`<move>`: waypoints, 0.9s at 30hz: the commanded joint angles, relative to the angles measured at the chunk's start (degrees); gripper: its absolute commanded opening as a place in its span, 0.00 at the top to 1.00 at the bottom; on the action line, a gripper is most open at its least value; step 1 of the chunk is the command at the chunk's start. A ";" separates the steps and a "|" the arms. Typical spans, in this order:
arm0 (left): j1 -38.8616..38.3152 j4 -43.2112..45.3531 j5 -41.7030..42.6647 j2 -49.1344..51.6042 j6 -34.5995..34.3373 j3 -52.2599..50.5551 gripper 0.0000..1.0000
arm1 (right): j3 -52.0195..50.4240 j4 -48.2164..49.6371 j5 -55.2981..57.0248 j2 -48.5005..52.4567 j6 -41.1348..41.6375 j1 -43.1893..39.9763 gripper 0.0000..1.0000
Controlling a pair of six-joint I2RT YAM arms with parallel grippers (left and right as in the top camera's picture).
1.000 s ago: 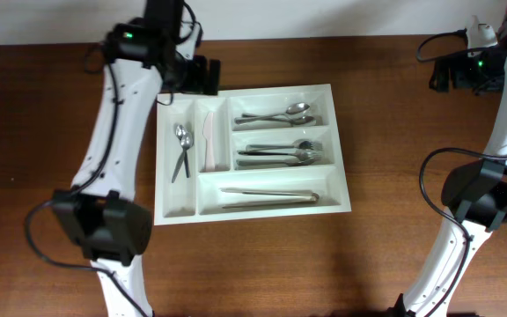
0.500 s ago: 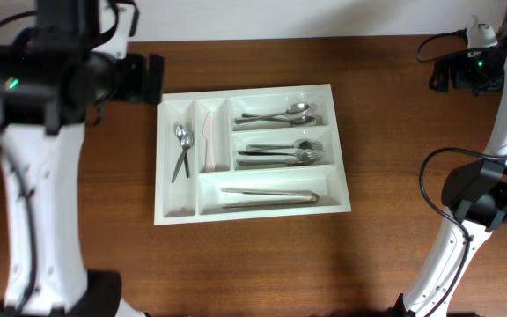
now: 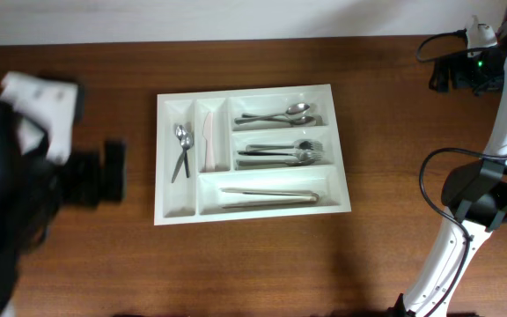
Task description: Pack container
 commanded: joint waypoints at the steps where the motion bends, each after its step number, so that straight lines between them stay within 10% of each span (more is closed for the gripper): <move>1: -0.20 0.13 0.24 -7.80 -4.46 -5.01 0.01 | -0.31 0.15 0.09 -0.83 0.09 -0.28 0.01; 14: -0.20 25.14 10.03 -40.92 -15.54 -51.78 0.01 | -0.31 0.15 0.09 -0.83 0.09 -0.28 0.01; 27: -0.20 26.18 7.21 -39.71 -23.63 -74.77 0.01 | -0.31 0.15 0.09 -0.83 0.09 -0.28 0.01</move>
